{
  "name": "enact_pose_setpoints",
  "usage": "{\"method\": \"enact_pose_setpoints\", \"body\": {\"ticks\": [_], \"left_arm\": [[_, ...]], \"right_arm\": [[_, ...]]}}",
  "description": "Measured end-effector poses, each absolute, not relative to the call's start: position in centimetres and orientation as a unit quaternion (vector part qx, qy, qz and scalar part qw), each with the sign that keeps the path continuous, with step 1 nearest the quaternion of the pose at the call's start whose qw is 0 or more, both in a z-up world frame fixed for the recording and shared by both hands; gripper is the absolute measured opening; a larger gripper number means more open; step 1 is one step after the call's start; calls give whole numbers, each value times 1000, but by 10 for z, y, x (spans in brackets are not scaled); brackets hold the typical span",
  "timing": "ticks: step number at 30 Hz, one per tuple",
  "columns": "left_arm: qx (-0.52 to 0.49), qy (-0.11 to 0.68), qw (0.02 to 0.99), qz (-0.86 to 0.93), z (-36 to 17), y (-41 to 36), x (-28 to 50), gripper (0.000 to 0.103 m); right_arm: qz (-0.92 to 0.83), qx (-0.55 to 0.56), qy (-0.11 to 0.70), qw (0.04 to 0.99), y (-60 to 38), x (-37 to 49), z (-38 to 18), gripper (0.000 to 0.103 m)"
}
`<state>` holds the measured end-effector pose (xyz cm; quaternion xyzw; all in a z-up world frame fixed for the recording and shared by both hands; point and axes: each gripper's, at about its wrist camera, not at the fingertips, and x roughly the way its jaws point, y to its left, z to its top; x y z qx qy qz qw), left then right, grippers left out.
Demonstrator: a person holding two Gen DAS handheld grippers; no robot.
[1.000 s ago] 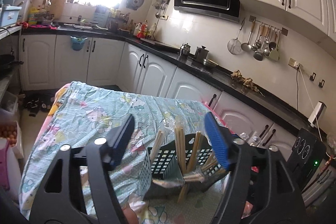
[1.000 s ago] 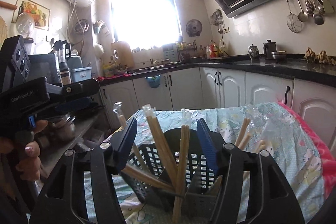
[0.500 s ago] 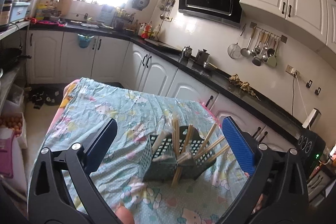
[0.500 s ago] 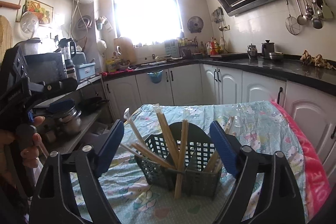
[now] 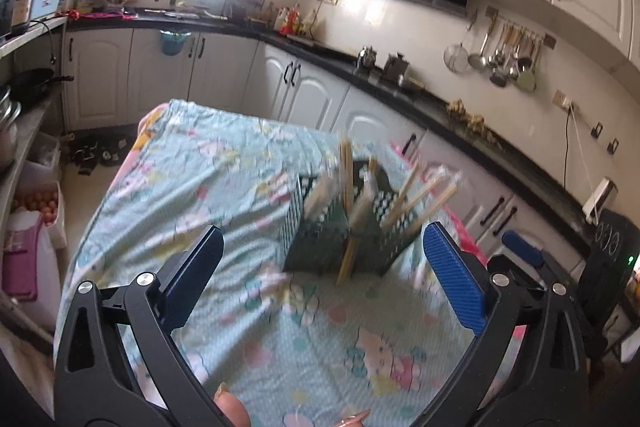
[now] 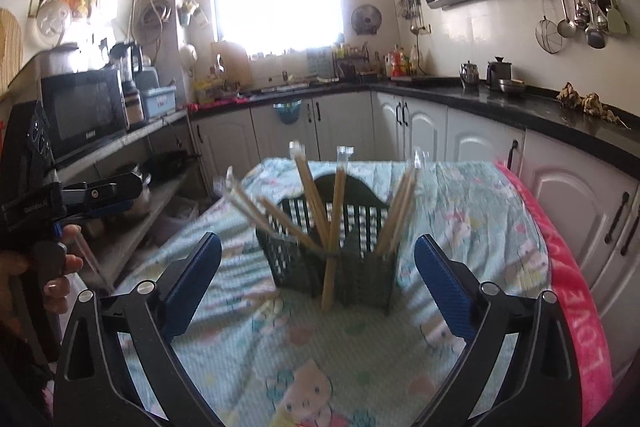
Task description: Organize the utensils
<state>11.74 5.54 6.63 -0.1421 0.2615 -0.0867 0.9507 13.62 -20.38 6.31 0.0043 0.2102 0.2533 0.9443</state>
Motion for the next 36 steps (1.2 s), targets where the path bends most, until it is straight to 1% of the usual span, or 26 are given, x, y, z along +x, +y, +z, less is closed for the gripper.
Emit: {"method": "enact_pose_setpoints", "body": {"ticks": [4, 8, 13, 17, 21, 29, 36], "left_arm": [[-129, 274, 950, -82, 49, 44, 107, 92], [-107, 303, 944, -71, 26, 32, 102, 92], [-94, 327, 939, -48, -4, 25, 93, 92], [-86, 320, 943, -18, -23, 20, 80, 92], [-82, 289, 954, 6, -31, 14, 67, 92], [-87, 243, 966, 9, -23, 13, 53, 92], [-81, 232, 969, 9, -21, 9, 51, 92]], "right_arm": [[246, -18, 227, 942, -203, 123, 46, 96], [237, -39, 252, 937, -200, 111, 23, 96], [212, -45, 282, 935, -204, 103, -4, 96], [176, -44, 269, 946, -214, 91, -24, 96], [147, -48, 252, 955, -221, 79, -36, 96], [132, -35, 175, 975, -228, 67, -23, 96], [137, -27, 169, 976, -229, 67, -20, 97]]}}
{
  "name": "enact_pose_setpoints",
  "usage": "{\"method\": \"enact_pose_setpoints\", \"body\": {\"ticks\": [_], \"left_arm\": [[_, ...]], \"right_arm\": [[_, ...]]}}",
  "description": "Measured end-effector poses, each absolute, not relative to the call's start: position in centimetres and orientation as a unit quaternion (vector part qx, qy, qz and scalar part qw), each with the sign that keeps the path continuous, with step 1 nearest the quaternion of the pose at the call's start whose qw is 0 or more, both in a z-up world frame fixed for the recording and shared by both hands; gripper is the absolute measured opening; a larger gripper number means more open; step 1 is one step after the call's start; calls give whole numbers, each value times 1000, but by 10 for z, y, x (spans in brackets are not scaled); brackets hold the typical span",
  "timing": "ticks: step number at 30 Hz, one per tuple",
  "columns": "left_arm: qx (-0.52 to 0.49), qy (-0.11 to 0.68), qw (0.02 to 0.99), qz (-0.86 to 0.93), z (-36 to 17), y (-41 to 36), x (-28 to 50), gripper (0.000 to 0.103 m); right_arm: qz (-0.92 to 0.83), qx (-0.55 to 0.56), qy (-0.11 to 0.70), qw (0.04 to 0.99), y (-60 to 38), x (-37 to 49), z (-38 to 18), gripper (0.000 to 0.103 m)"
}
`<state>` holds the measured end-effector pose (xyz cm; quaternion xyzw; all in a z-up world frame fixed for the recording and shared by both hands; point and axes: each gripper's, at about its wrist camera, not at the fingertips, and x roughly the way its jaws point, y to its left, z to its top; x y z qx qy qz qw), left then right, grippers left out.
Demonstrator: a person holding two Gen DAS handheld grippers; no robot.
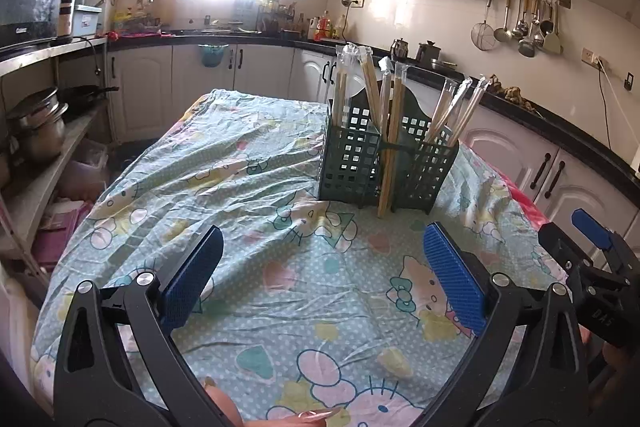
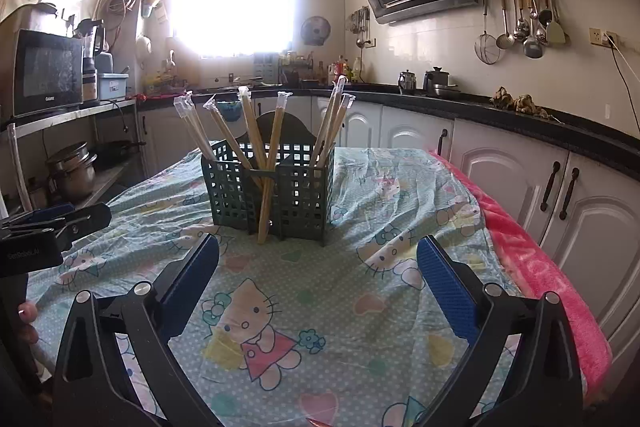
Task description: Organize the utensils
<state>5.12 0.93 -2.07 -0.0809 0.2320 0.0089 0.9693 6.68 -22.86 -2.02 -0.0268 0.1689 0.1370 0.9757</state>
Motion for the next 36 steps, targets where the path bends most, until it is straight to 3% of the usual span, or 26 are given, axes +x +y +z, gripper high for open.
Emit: {"method": "enact_pose_setpoints", "body": {"ticks": [36], "left_arm": [[-79, 221, 972, 14, -17, 11, 49, 92]], "right_arm": [[146, -30, 164, 975, -222, 62, -19, 97]]}}
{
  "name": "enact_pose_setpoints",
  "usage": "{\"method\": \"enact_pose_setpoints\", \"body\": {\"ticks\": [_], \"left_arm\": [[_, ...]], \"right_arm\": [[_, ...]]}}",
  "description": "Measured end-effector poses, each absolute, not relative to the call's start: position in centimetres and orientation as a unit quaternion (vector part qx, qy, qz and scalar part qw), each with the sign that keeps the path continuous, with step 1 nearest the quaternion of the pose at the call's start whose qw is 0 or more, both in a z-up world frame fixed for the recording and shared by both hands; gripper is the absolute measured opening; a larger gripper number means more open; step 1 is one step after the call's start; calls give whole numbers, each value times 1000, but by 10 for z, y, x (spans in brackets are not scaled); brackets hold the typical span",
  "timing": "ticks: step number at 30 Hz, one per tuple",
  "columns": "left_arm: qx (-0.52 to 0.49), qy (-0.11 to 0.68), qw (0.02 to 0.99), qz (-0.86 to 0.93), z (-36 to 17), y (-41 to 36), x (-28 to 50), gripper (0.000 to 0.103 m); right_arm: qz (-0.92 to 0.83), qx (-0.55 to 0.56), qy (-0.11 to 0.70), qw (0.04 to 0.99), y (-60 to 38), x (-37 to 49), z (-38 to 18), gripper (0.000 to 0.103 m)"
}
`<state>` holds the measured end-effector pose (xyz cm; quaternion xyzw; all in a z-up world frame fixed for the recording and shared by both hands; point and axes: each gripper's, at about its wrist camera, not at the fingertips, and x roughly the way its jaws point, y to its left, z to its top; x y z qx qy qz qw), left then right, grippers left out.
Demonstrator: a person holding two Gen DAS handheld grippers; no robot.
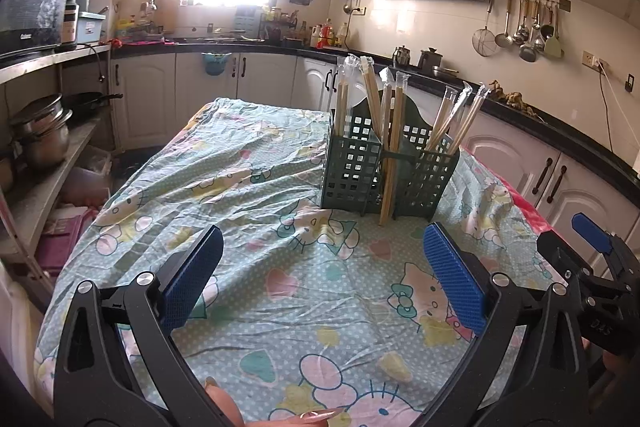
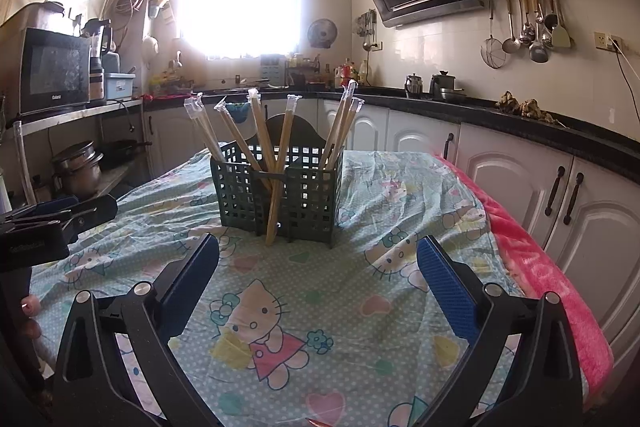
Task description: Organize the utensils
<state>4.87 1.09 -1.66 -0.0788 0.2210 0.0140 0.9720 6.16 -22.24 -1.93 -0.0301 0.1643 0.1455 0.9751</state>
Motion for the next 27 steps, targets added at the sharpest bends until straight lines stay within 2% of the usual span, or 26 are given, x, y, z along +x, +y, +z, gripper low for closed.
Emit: {"method": "enact_pose_setpoints", "body": {"ticks": [27], "left_arm": [[-71, 244, 967, 30, -25, 7, 55, 92]], "right_arm": [[136, -24, 174, 975, -230, 68, -22, 97]]}}
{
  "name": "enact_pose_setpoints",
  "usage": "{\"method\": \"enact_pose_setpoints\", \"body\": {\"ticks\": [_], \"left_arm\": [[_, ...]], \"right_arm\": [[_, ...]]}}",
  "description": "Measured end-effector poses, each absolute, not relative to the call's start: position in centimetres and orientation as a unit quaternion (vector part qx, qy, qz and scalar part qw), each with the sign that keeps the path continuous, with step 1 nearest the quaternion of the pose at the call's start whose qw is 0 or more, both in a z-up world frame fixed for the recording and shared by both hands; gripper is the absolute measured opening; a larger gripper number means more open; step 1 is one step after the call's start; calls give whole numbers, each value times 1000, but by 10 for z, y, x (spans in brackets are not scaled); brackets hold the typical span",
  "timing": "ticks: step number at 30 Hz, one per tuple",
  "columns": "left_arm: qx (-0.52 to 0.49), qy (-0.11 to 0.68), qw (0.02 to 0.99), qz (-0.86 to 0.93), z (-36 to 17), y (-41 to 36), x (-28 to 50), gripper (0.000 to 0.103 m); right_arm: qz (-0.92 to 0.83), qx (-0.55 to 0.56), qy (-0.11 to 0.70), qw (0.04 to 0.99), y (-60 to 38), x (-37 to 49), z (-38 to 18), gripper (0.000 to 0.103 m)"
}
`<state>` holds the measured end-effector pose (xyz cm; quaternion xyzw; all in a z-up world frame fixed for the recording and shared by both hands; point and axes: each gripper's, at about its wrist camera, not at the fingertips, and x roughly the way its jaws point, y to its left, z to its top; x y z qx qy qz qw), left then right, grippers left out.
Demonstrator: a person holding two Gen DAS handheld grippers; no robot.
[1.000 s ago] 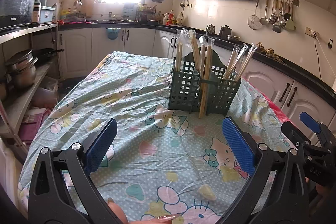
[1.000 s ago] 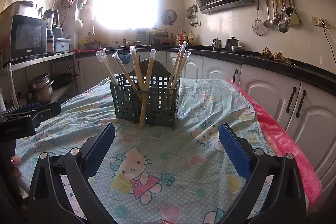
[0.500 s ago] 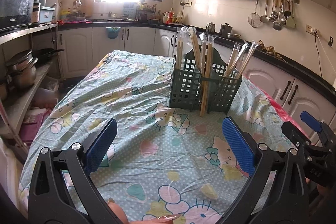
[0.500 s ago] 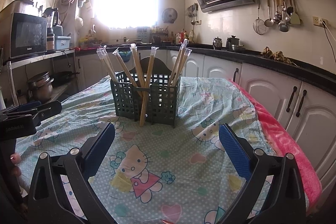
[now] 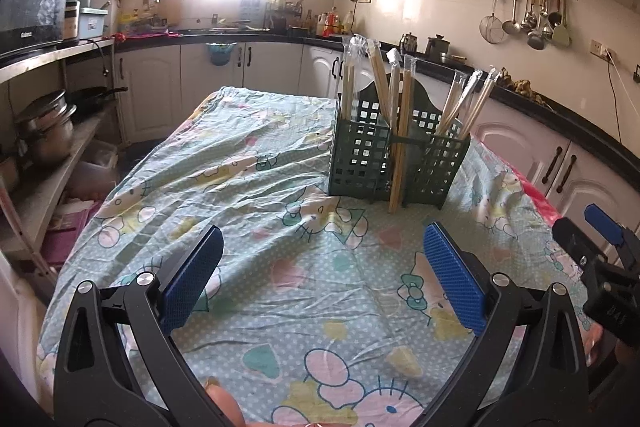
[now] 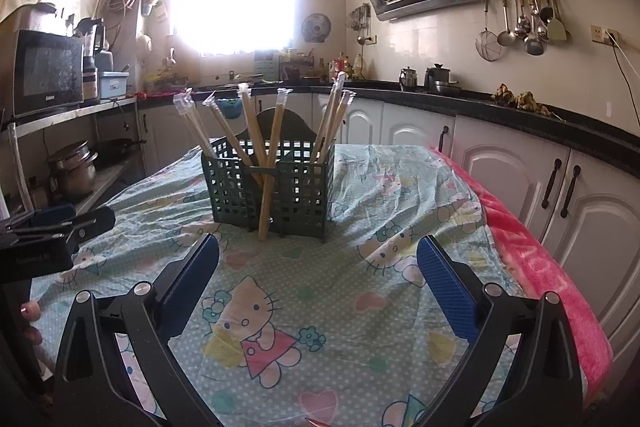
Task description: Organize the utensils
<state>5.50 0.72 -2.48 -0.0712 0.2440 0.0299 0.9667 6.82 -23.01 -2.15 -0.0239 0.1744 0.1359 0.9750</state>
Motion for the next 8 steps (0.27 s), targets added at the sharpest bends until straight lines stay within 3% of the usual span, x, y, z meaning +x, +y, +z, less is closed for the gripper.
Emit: {"method": "enact_pose_setpoints", "body": {"ticks": [5, 8], "left_arm": [[-87, 274, 957, 45, -22, 31, 73, 92], [-84, 320, 940, 85, -24, 61, 103, 92]], "right_arm": [[116, -5, 186, 976, -244, 82, -15, 97], [83, -19, 246, 966, -258, 120, -16, 97]]}}
